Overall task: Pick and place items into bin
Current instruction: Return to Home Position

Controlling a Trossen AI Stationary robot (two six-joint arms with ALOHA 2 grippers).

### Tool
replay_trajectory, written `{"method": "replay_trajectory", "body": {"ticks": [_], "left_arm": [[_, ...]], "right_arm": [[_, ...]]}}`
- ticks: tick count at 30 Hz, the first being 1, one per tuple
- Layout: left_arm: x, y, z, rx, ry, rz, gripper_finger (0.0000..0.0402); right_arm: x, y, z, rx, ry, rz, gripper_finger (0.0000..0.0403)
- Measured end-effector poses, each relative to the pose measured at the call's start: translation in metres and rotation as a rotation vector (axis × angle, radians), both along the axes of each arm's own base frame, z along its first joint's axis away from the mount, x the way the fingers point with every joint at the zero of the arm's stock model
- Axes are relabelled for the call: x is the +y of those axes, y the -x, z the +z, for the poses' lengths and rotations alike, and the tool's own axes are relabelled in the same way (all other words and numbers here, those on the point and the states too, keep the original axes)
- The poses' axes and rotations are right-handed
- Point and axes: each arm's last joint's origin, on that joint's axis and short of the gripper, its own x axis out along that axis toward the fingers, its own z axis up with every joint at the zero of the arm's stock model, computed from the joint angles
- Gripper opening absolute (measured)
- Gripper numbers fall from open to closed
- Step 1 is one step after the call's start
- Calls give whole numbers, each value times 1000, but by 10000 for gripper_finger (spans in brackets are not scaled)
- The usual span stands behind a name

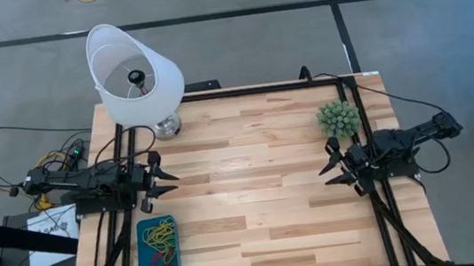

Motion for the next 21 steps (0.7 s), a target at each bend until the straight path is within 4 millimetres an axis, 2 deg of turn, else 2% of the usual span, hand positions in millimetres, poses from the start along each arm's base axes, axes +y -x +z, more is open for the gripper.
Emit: {"method": "replay_trajectory", "body": {"ticks": [21], "left_arm": [[0, 0, 0, 4, 8, 2, 103]], "right_arm": [[0, 0, 0, 1, 0, 0, 142]]}}
